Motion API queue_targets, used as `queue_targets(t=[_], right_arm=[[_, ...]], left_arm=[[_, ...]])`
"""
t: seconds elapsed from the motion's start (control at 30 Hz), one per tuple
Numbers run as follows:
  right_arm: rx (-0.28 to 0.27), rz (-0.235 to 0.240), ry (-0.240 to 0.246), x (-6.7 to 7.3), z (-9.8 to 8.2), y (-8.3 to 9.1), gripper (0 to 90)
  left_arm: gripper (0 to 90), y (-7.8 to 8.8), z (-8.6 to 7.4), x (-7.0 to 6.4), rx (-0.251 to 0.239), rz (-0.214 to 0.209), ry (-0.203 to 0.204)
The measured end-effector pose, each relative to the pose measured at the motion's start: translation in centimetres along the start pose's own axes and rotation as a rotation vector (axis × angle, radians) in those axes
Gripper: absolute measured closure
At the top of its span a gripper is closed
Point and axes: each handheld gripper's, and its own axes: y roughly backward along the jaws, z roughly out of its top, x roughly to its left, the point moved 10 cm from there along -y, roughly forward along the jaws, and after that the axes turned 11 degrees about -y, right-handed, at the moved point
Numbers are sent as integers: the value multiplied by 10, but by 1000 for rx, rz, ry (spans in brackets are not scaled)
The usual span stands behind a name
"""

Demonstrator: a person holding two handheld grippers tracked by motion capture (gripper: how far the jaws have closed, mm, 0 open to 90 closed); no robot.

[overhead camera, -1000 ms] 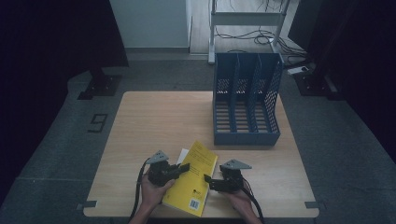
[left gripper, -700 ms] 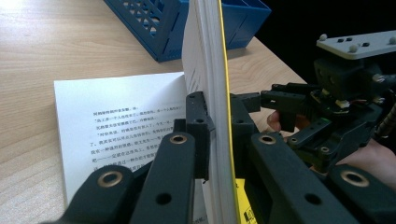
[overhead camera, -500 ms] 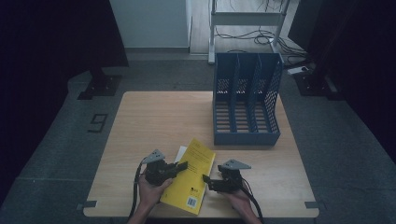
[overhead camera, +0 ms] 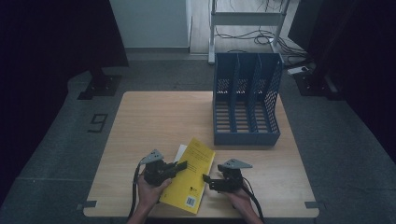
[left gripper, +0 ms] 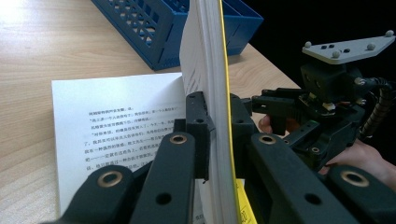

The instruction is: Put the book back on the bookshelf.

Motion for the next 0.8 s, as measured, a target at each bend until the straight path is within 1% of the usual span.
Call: queue_targets(t=[0.1,0.23,0.4,0.47,0.57,0.8], right_arm=[[0,12,3,2,0,0,183],[0,34,-6,4,0,0,183],[0,48,-9,7,0,0,183],[-6,57,-5,9,1,0,183],[-11,71,-4,11,2,2,183],[-1,91,4,13,0,0,181]], left_arm=[[837,1,1,-1,-4,-2,-1],[837,2,2,-3,-6,-7,-3],[837,3,4,-6,-9,-11,-9],[837,3,5,-8,-13,-23,-5],[837,3,5,-10,-14,-28,-5],[837,2,5,-10,-13,-30,-6]])
